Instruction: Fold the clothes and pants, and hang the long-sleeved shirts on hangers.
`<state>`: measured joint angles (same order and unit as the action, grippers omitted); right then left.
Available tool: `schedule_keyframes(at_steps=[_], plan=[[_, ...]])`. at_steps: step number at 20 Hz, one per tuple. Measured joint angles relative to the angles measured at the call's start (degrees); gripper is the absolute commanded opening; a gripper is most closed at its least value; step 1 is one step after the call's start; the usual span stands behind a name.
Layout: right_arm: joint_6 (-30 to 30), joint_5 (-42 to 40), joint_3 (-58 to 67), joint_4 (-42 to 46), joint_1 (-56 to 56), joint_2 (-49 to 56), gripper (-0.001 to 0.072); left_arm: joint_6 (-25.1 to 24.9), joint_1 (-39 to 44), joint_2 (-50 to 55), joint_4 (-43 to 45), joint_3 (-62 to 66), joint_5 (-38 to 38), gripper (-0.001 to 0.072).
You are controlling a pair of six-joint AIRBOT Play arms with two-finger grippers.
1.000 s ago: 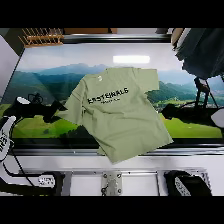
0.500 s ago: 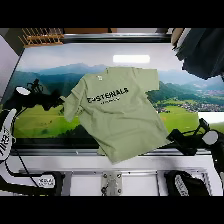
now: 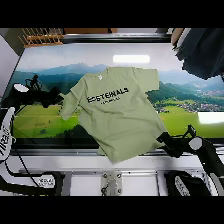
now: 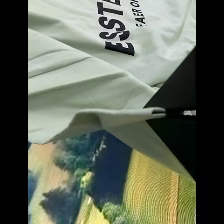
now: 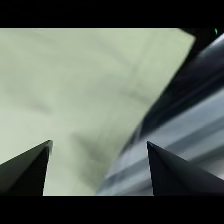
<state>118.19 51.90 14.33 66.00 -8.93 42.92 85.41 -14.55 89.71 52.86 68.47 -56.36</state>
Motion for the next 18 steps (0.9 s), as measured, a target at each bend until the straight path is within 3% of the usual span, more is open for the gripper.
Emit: schedule_keyframes(at_steps=[1,3,4,5,8,11,18], plan=[[0.2,-1.3,0.0,-0.6,1.0,0.7,0.0569,0.0,0.0,0.0,0.0,0.0,-0.1,0.0009],[0.0,-3.7,-0.2,-1.2,2.8,2.4,0.0179,0.0,0.0,0.0,0.0,0.0,-0.2,0.0009],[-0.9,-4.7,-0.1,-1.2,3.4,3.1,0.0065,0.0,0.0,0.0,0.0,0.0,-0.6,0.0009],[-1.9,-5.7,0.3,-1.4,3.8,3.6,0.0009,0.0,-0.1,-0.1,0.0,0.0,-0.8,0.0009],[-6.0,-7.3,6.1,-1.2,3.8,4.8,0.0008,-0.4,-1.2,-2.2,0.5,0.0,-1.8,0.0008],[-8.9,-5.4,19.6,4.1,2.0,9.2,0.0008,-0.7,-2.3,-8.4,4.9,-1.7,-4.0,0.0008],[-14.4,0.6,65.6,9.3,1.0,35.9,0.0009,-1.1,3.6,-29.6,10.9,-18.9,-15.9,0.0009]])
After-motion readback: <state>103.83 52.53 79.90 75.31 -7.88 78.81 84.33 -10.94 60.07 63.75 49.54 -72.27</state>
